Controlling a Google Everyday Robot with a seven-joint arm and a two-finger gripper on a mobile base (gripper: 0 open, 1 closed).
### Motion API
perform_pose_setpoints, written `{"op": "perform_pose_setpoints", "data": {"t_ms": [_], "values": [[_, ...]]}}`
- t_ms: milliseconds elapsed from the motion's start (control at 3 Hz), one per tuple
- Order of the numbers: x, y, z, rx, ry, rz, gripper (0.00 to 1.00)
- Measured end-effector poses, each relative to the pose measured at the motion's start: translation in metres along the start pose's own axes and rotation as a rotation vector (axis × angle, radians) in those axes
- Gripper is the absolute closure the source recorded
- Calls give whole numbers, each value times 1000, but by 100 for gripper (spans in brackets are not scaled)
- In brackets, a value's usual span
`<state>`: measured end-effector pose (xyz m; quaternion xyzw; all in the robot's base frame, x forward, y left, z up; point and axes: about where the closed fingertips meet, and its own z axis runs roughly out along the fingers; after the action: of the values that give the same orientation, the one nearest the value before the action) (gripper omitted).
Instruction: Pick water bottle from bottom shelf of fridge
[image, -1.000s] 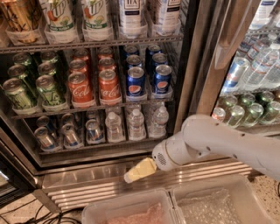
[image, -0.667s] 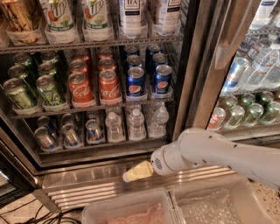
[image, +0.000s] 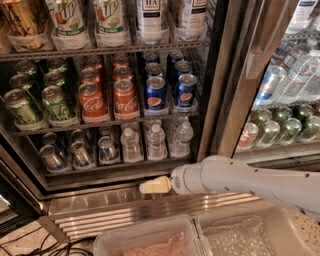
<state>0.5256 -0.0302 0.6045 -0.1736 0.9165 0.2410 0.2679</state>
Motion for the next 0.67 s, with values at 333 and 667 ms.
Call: {"op": "perform_pose_setpoints", "data": {"t_ms": [333, 667], "values": [[-2, -1, 10, -24, -9, 23, 0], [-2, -1, 9, -23, -9, 22, 0]]}}
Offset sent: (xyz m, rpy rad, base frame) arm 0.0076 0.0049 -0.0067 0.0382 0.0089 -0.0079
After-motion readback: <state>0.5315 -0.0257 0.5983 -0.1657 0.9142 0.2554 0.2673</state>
